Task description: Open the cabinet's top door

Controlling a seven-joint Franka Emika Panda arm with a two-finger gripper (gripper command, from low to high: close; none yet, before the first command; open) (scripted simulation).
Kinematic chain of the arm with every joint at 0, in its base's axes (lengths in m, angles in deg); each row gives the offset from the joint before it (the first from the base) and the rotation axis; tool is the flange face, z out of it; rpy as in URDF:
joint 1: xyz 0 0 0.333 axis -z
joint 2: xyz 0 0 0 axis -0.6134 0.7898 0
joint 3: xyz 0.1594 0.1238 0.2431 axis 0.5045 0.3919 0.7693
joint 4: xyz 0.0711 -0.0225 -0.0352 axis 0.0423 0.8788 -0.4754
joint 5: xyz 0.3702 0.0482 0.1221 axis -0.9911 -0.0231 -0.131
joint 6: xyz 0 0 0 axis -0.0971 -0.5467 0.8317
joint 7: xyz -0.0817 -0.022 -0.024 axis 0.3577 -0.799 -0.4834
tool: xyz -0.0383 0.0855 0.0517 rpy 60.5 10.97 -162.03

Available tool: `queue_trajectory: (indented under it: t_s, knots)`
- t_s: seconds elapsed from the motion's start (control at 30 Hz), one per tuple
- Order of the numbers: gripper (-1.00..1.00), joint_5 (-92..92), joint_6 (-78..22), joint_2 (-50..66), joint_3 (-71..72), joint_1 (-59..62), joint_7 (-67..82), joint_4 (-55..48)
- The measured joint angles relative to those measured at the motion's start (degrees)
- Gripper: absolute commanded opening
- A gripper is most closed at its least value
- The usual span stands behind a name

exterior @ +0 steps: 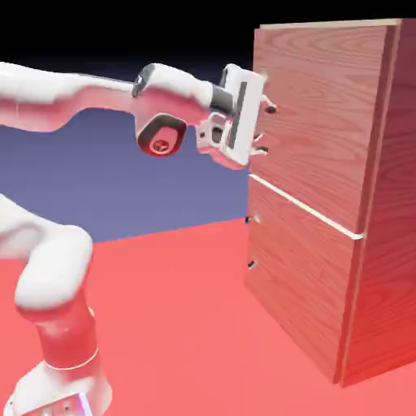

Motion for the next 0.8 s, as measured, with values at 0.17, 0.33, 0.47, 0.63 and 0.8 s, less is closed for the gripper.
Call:
queue_trajectory:
  t_s: [0.17, 0.33, 0.47, 0.63, 0.8]
  knots:
    - [0.0, -12.0, -0.2, -4.0, 6.6, 5.1, -12.5, -2.7]
    - [0.0, -24.0, -0.4, -7.9, 13.1, 10.3, -24.9, -5.4]
    - [0.0, -33.6, -0.6, -11.1, 18.4, 14.4, -34.9, -7.6]
    - [0.0, -45.6, -0.8, -15.0, 24.9, 19.5, -47.4, -10.4]
    - [0.0, -57.6, -1.0, -19.0, 31.5, 24.7, -59.8, -13.1]
